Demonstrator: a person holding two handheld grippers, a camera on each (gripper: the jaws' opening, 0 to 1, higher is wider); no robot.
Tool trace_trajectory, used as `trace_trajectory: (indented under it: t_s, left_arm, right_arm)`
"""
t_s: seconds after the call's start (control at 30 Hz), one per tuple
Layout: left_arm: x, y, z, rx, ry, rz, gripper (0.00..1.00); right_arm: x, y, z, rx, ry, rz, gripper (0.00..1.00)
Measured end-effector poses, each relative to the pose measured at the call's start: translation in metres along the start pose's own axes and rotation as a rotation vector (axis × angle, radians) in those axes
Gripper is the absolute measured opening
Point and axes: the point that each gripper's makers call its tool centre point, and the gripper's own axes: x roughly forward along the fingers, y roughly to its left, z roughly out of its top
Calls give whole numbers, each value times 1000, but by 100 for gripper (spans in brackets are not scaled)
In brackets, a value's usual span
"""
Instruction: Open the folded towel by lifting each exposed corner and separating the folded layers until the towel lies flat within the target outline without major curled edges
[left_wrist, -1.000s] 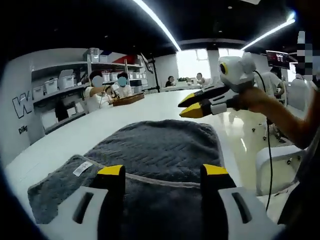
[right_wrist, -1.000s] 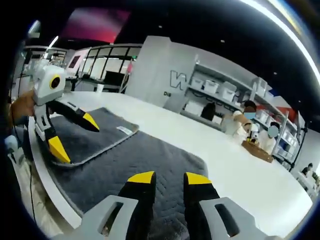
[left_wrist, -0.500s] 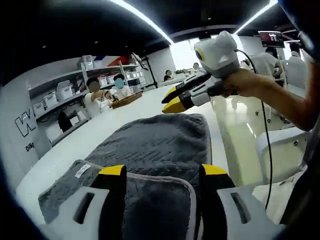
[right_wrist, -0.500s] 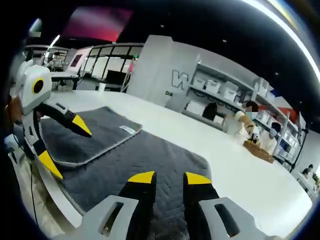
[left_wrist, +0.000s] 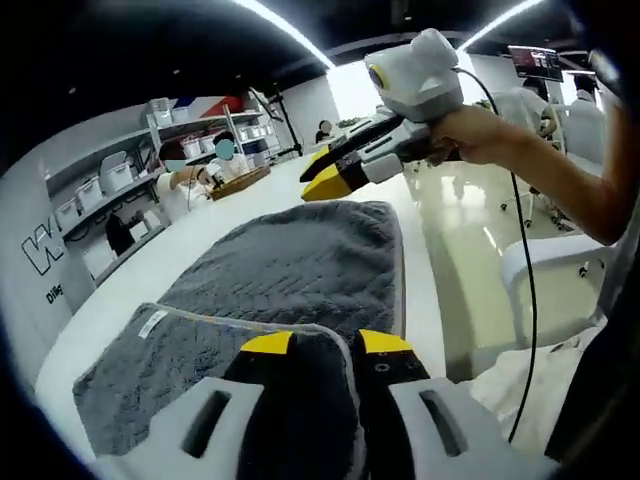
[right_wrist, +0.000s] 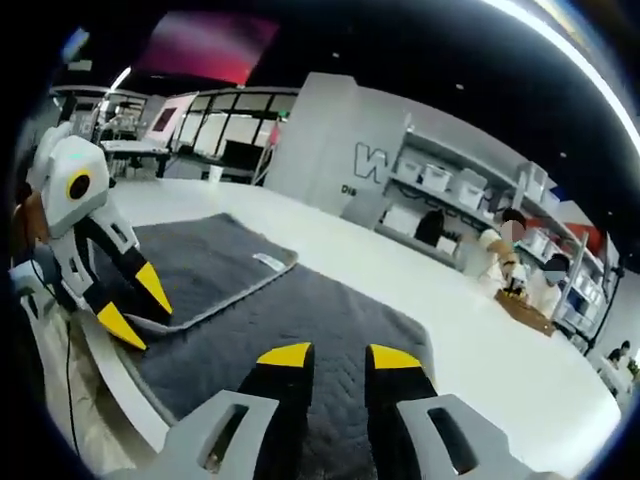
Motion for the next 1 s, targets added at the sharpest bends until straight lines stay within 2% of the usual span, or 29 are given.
trace_trajectory:
  t_s: [0.07, 0.17, 0.27, 0.37, 0.47, 0.6, 0.7, 1.0]
  left_arm:
    - [-1, 0, -2, 0, 8, 2, 24]
    - [-2, -2, -4, -9, 13, -10, 20]
    - [-3, -4, -6, -23, 22, -19, 18]
    - [-4, -3, -8, -26, 31, -17, 14]
    - [-5, 2, -10, 14, 52, 7, 9]
    - [-6, 4, -10, -24, 42, 2, 7]
    - [-8, 6, -10, -24, 37, 14, 4]
    - [-23, 17, -1, 6, -25, 48, 2]
  right_arm:
    - [1, 9, 5, -11, -10, 38, 15]
    - [2, 22, 12, -46, -18, 82, 14]
    - [3, 29, 15, -82, -9, 103, 14]
    - [3, 34, 16, -82, -12, 122, 14]
    - [4, 36, 17, -75, -14, 133, 13]
    - [6, 36, 16, -79, -4, 133, 13]
    - [7, 36, 17, -81, -4, 136, 13]
    - [19, 36, 27, -83, -9, 143, 13]
